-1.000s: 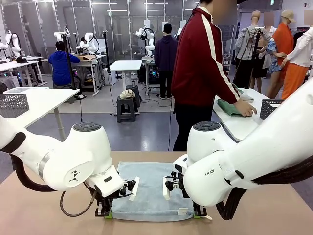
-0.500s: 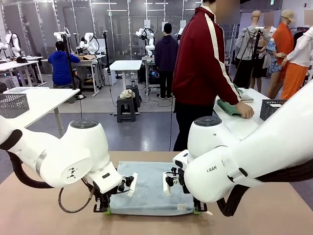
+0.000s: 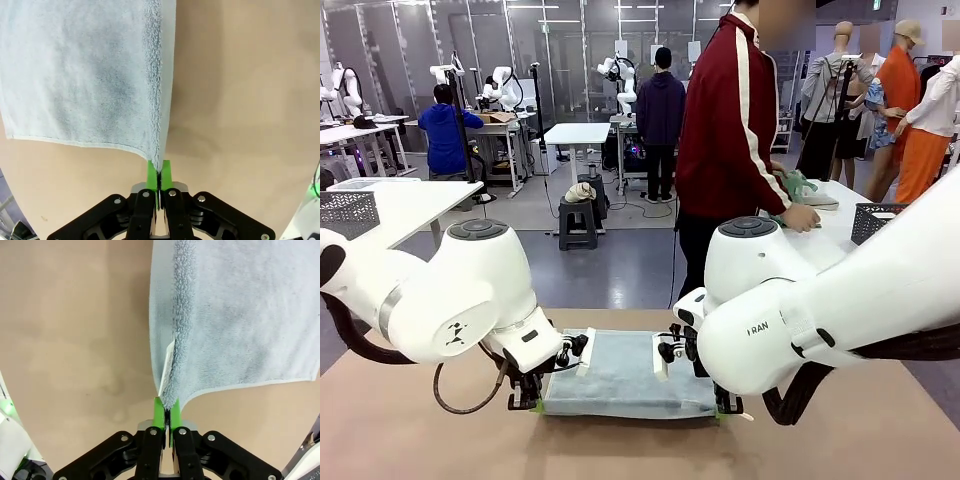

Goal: Fold the towels and place them in the basket.
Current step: When a person lays out a Towel with hook on the table, fold it in half twice.

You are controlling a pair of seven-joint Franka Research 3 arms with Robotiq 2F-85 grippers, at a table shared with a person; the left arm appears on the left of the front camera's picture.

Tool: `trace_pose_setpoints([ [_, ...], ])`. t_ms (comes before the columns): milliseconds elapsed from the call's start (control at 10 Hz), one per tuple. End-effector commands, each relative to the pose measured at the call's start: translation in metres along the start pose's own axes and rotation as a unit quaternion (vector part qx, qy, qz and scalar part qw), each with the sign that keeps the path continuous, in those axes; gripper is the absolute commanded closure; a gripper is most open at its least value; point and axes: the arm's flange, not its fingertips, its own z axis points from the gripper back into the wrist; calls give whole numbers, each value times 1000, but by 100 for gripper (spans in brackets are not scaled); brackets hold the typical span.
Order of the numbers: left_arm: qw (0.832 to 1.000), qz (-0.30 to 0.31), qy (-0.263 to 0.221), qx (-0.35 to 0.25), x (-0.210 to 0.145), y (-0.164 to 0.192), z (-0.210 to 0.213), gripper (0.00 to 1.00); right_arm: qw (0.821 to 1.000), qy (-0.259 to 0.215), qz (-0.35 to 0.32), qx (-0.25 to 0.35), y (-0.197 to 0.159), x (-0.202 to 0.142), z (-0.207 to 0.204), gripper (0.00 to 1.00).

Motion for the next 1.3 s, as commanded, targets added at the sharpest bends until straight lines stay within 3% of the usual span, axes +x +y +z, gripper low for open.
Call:
trace_pose_setpoints([
  [0, 1000, -13, 18, -6, 2, 19, 0, 97, 1000, 11, -3, -3, -17, -1, -2, 95],
  [800, 999, -10, 45, 4, 14, 111, 27, 97, 1000, 9, 10, -7, -101, 11, 23, 95],
  [1200, 999, -2, 33, 6, 13, 112, 28, 97, 999, 30, -18, -5, -101, 7, 24, 95],
])
